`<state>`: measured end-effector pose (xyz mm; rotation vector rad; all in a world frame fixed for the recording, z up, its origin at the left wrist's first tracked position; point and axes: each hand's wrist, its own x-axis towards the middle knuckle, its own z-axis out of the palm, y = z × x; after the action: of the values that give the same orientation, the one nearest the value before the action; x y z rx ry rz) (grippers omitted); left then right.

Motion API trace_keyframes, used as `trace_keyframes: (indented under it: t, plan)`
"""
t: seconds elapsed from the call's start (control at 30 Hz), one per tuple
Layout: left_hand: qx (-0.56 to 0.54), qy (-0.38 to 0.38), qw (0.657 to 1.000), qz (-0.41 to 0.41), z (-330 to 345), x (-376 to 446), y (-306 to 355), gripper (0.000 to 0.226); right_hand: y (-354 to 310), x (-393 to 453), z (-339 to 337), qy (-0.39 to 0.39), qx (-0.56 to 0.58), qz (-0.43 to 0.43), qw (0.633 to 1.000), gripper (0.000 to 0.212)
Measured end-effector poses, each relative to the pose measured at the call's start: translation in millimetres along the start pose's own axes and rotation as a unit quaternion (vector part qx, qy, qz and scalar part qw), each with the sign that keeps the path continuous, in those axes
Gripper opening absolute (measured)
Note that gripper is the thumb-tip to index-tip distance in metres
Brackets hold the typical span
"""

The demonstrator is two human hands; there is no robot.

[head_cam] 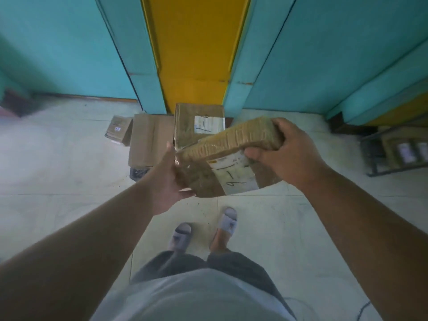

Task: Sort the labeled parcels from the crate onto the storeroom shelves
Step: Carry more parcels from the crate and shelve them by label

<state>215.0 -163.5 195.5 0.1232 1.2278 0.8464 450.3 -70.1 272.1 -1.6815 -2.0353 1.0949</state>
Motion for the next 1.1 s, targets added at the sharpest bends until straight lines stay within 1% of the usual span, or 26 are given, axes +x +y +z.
trace_keyframes:
  t: [0.03, 0.07, 0.1, 0.13, 0.2, 0.23, 0.27, 0.33, 0.4, 0.47, 0.5, 0.53, 0.6, 0.67, 0.73, 0.77, 0.83, 0.9, 0.97, 1.03, 1.1]
  plan:
    - [-0.011, -0.040, 0.999, 0.026, 7, -7, 0, 0.068, -2, -8, -6, 0.019, 0.019, 0.019, 0.999, 0.060]
    - [-0.014, -0.058, 0.997, 0.047, 12, -12, 0, 0.064, -3, -16, -13, 0.032, 0.044, 0.041, 0.998, 0.055]
    - [-0.011, -0.073, 0.996, 0.059, 19, -18, 0, 0.059, -3, -23, -21, 0.038, 0.075, 0.063, 0.994, 0.054]
    - [-0.007, -0.082, 0.994, 0.068, 26, -22, 0, 0.057, -5, -30, -32, 0.043, 0.111, 0.079, 0.990, 0.060]
    - [-0.008, -0.086, 0.993, 0.084, 50, -31, 1, 0.058, -3, -44, -59, 0.065, 0.162, 0.100, 0.979, 0.086]
    - [-0.012, -0.083, 0.992, 0.094, 66, -36, 3, 0.059, 0, -53, -73, 0.078, 0.182, 0.107, 0.974, 0.094]
    - [-0.006, -0.083, 0.990, 0.110, 88, -43, 6, 0.059, 3, -64, -90, 0.091, 0.202, 0.114, 0.968, 0.095]
    - [0.029, -0.072, 0.986, 0.150, 128, -50, 11, 0.060, 14, -83, -117, 0.099, 0.229, 0.110, 0.962, 0.079]
    - [0.081, -0.067, 0.975, 0.196, 177, -51, 12, 0.064, 32, -107, -148, 0.124, 0.260, 0.109, 0.951, 0.052]
    - [0.112, -0.094, 0.965, 0.220, 230, -49, 9, 0.051, 59, -128, -184, 0.179, 0.295, 0.123, 0.931, 0.028]
    - [0.130, -0.121, 0.960, 0.216, 259, -46, 6, 0.045, 75, -139, -204, 0.205, 0.307, 0.131, 0.920, 0.021]
    - [0.146, -0.154, 0.955, 0.209, 291, -45, 0, 0.045, 92, -150, -227, 0.228, 0.317, 0.137, 0.910, 0.017]
    - [0.160, -0.202, 0.944, 0.208, 358, -42, -15, 0.052, 123, -173, -280, 0.264, 0.346, 0.138, 0.890, 0.016]
    - [0.150, -0.228, 0.935, 0.228, 424, -38, -35, 0.050, 153, -199, -334, 0.307, 0.392, 0.123, 0.859, 0.018]
    - [0.112, -0.237, 0.938, 0.227, 491, -44, -60, 0.031, 178, -221, -378, 0.360, 0.420, 0.089, 0.828, 0.021]
    - [0.091, -0.238, 0.942, 0.217, 524, -46, -72, 0.021, 190, -229, -396, 0.384, 0.421, 0.071, 0.818, 0.022]
    - [0.066, -0.251, 0.946, 0.194, 584, -51, -95, 0.014, 213, -238, -430, 0.430, 0.410, 0.046, 0.803, 0.031]
    - [0.064, -0.263, 0.947, 0.172, 631, -45, -107, 0.018, 239, -242, -466, 0.477, 0.396, 0.040, 0.784, 0.034]
    - [0.104, -0.269, 0.942, 0.169, 674, -32, -108, 0.033, 267, -246, -509, 0.494, 0.396, 0.048, 0.773, 0.033]
    - [0.174, -0.288, 0.922, 0.191, 718, -11, -103, 0.052, 300, -246, -554, 0.485, 0.418, 0.059, 0.766, 0.035]
    - [0.240, -0.322, 0.894, 0.197, 768, 9, -99, 0.060, 330, -244, -596, 0.467, 0.429, 0.063, 0.771, 0.039]
